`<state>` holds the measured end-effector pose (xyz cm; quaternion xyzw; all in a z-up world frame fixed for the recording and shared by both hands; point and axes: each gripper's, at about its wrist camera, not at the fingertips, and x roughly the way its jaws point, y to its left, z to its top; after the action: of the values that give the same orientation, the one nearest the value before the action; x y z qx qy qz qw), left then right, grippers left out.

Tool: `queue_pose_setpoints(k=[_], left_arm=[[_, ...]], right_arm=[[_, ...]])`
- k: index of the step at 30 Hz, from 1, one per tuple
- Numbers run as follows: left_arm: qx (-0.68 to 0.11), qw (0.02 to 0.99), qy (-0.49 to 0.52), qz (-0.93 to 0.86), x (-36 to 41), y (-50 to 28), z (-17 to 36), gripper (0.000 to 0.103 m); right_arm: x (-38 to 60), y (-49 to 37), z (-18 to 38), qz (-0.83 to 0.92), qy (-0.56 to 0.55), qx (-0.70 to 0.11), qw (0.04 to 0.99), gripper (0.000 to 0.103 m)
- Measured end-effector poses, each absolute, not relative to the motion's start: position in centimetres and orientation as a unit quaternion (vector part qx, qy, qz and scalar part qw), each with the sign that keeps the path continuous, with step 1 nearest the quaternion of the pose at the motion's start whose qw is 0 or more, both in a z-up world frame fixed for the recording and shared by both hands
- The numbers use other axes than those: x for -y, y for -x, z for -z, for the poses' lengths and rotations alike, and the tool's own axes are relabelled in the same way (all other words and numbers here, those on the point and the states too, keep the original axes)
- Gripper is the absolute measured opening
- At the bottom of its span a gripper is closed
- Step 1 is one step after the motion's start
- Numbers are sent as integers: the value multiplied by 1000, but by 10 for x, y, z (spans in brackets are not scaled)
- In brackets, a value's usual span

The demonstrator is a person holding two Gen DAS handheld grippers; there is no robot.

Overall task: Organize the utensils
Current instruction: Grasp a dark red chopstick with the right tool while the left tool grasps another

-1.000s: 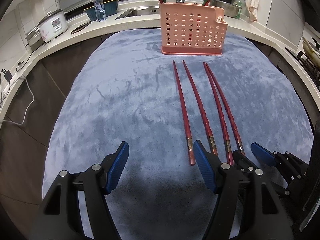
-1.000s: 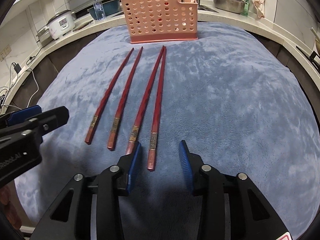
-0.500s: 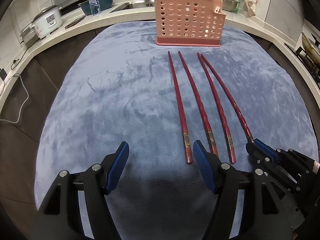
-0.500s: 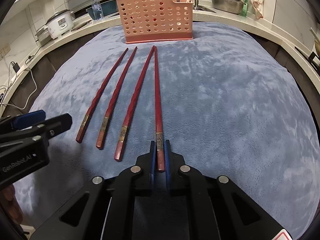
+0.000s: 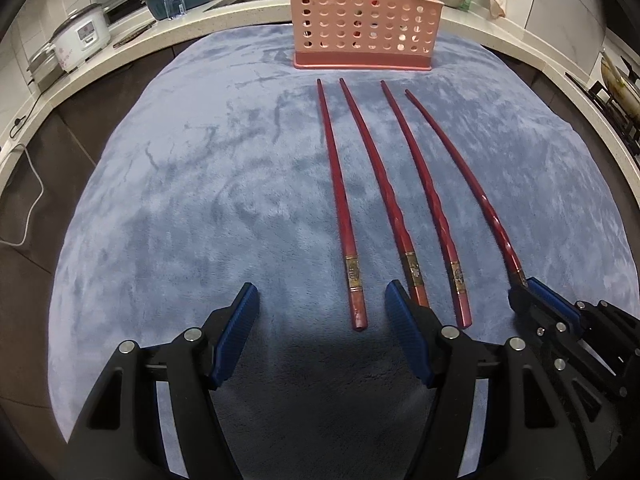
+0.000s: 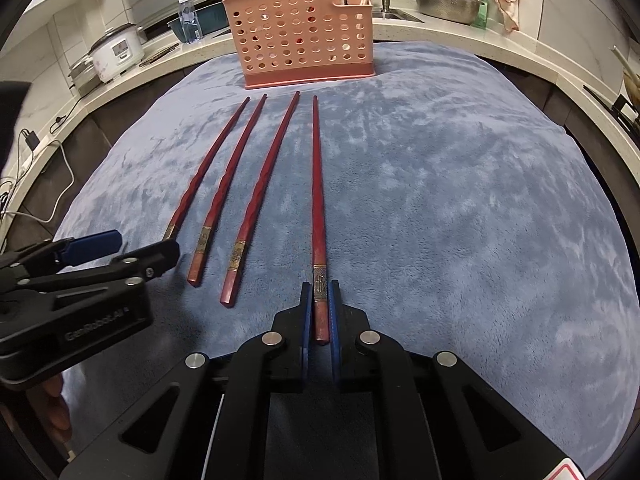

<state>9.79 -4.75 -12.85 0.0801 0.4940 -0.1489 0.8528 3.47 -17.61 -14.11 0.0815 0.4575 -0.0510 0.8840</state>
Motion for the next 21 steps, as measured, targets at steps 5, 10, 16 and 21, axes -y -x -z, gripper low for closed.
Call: queue_pose_setpoints(k=[5,10,16,21], left_arm=[[-490,854,-79,157,48,-96,132,47],[-489,852,-75,171,45,-95,130,15],[-487,852,-68,181,39,-91,126,8],[-473,859,-55,189,31,-87,107,7]], right_arm=[[177,-32,142,51,-82,-458,884,7],[177,-31,142,51,-83,-457,884,7],[175,-26,135,48,-83,-451,887,7],[177,-20,115,47,-82,-433,897,7]])
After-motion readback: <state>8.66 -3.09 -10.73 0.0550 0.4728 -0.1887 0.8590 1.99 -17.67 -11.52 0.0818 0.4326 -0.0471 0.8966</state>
